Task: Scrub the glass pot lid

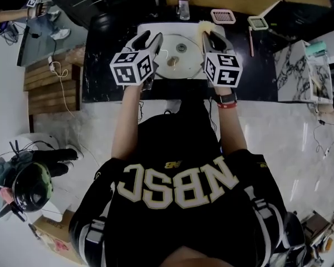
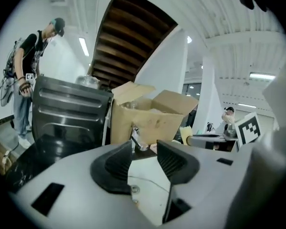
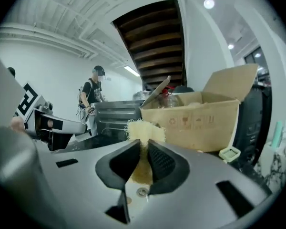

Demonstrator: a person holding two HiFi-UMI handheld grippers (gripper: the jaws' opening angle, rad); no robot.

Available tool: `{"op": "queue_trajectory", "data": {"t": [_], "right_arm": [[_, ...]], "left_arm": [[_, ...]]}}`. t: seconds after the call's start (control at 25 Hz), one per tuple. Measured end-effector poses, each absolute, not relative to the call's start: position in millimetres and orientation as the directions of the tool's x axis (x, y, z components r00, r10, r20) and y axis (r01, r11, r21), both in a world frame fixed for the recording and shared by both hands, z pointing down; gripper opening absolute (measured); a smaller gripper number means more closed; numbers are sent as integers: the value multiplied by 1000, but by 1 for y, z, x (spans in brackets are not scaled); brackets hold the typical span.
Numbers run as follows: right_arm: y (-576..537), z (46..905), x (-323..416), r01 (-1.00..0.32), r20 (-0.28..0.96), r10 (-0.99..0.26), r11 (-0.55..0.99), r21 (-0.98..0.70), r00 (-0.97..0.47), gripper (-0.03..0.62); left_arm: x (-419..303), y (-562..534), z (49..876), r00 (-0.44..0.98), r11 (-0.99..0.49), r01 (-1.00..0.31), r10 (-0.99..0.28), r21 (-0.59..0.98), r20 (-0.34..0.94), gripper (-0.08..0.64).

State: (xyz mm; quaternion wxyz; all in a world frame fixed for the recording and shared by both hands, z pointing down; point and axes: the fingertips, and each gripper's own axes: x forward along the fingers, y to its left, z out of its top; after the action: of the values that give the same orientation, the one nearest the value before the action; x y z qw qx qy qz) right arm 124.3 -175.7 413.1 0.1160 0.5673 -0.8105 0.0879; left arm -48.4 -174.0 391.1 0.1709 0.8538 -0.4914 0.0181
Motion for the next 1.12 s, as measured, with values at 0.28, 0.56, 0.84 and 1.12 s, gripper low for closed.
{"op": "queue_trajectory", "data": {"t": [0.28,0.56,0.84,1.12], "right_arm": [[-164,379,130,-952,179,-937,307,8,-301,75],[-161,377,130,-960,158,-949,279,21,-272,48],[-162,381,131,-964,173,-950,266,10,-260,49],[-158,396,137,-961,195,-941,267,-72,-276,49]], "left_arm": [[-54,-169,337,416,-412,-903,-909,119,10,81],[-54,-173,337,397,-396,-911,-918,113,-12,15],[-49,-176,345,427,-423,-898,-904,118,4,15],[-39,-175,371,477,-467,-877,-875,117,80,15]]}}
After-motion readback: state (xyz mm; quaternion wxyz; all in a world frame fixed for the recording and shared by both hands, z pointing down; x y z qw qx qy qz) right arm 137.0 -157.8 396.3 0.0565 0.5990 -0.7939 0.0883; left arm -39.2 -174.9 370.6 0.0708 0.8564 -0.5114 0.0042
